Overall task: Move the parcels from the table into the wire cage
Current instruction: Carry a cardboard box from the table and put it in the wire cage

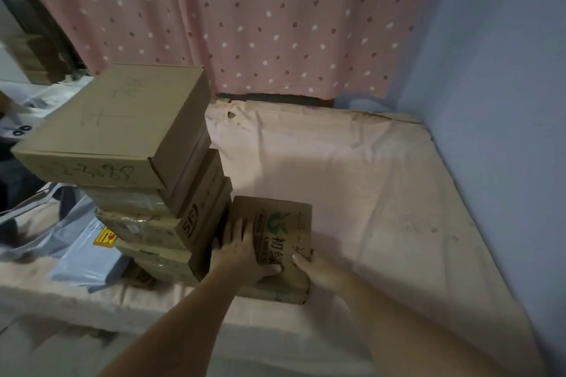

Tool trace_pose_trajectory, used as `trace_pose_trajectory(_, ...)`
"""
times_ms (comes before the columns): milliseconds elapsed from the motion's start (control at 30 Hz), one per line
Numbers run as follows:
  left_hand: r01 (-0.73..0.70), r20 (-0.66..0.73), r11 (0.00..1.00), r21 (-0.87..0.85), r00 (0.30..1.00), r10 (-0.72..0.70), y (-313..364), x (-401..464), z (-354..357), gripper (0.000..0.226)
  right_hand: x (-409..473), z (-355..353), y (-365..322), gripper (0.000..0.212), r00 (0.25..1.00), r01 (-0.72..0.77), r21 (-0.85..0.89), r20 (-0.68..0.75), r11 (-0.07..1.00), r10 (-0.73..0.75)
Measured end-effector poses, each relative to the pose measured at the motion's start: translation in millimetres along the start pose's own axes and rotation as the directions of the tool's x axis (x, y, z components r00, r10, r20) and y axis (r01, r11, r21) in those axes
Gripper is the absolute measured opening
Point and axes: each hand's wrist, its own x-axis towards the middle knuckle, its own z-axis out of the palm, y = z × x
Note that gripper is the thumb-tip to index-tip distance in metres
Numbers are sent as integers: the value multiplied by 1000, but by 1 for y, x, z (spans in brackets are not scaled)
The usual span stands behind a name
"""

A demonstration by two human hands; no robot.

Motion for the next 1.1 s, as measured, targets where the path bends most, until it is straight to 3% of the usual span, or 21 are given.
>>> trace_pose_trajectory(100,4,12,995,-101,1000,-3,15,8,4,148,12,-15,11,100,1000,-16,80,-6,997,16)
trace_pose_trajectory(233,-24,-118,956,-292,993,-11,19,13,3,139,1,-47,12,60,996,-78,122,-40,989,83)
trace_pose_trajectory(333,99,-39,757,-646,986,-162,13,20,16,128,-27,-57,-6,46,991,-121,202,-26,972,129)
trace_pose_trajectory(400,187,103,649,-738,981,-167,12,22,26,94,-40,-59,-13,33,990,-132,278,-15,952,142)
trace_pose_trajectory(467,192,148,613,-767,981,-122,14,21,28,64,-49,-62,-16,33,986,-158,339,-4,928,169)
trace_pose_trajectory(500,175,138,595,-784,985,-108,18,19,23,60,-56,-66,-18,32,985,-161,353,-8,922,175)
trace_pose_trajectory(567,137,103,568,-811,991,-91,28,16,3,71,-71,-83,-23,34,990,-102,356,-58,929,131)
trace_pose_trajectory(667,54,29,608,-792,998,-50,52,14,-47,88,-105,-121,-44,40,979,-12,371,-184,929,86)
trace_pose_trajectory(767,-35,-12,565,-824,999,44,88,-3,-123,54,-148,-164,-71,53,947,29,460,-297,887,123)
trace_pose_trajectory(833,-58,-23,516,-855,997,74,110,-11,-169,43,-180,-192,-89,62,932,85,567,-336,819,136)
trace_pose_trajectory(967,-163,-111,362,-918,981,161,150,-33,-248,52,-251,-238,-117,53,901,318,727,-431,609,44)
trace_pose_trajectory(1100,-245,-177,180,-953,928,327,192,-61,-310,44,-321,-262,-143,51,801,447,660,-595,603,58)
